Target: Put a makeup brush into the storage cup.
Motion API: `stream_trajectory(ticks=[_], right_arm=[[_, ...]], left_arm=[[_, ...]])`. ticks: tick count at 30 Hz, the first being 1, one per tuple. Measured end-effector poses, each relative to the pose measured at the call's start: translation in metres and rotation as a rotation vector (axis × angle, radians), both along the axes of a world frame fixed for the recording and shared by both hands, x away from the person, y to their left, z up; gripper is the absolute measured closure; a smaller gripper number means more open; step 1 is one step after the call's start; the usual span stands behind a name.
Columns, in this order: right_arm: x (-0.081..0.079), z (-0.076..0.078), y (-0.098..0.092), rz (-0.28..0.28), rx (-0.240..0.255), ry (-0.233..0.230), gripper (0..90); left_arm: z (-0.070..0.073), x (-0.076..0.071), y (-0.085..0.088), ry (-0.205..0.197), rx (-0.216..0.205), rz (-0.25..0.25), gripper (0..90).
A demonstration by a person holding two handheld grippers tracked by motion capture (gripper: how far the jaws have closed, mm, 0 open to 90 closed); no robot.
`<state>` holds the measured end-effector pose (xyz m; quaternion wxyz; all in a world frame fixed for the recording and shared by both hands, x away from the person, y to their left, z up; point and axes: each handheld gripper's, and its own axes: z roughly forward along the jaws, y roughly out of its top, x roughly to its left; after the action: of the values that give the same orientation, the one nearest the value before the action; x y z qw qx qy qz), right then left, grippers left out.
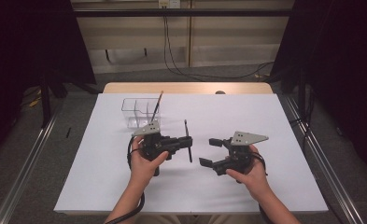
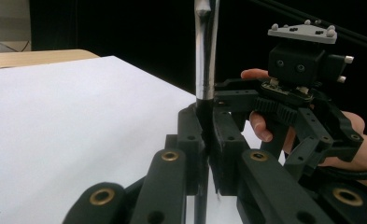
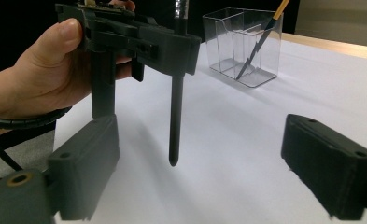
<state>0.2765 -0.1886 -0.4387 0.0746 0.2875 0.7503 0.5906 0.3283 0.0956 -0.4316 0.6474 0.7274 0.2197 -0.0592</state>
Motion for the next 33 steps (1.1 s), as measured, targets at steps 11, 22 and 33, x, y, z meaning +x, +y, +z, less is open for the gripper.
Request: stream_trajectory(ticks=[11, 22, 33], right_arm=[[-0.001, 0.001, -0.020, -0.032, -0.020, 0.010, 4.4], [-0.005, 0.001, -0.039, -0.059, -0.050, 0.003, 4.5], [-0.008, 0.001, -0.056, -0.082, -0.086, -0.010, 4.5]], left_arm=[[0.002, -0.001, 0.002, -0.016, 0.005, 0.007, 83.9], [0.002, -0.002, 0.005, -0.020, 0.009, 0.009, 83.9], [0.001, -0.003, 0.006, -0.025, 0.019, 0.012, 83.9]])
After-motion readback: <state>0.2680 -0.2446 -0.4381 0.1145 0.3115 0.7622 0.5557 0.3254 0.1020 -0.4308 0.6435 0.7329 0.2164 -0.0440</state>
